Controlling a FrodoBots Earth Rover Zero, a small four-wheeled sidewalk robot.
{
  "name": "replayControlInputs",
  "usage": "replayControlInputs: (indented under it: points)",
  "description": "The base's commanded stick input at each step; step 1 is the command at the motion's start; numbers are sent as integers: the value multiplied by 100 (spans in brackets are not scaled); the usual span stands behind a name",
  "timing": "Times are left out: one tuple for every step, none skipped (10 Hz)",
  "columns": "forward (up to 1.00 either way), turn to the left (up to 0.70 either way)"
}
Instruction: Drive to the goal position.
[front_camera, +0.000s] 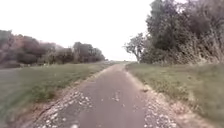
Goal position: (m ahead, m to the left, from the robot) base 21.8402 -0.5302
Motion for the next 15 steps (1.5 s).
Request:
replayControlInputs:
  points:
    - [70,0]
    - [70,0]
    - [70,0]
    - [70,0]
    - [70,0]
    - [70,0]
    - [70,0]
    - [70,0]
    - [70,0]
    - [70,0]
    - [70,0]
    - [70,0]
    - [70,0]
    - [70,0]
    - [70,0]
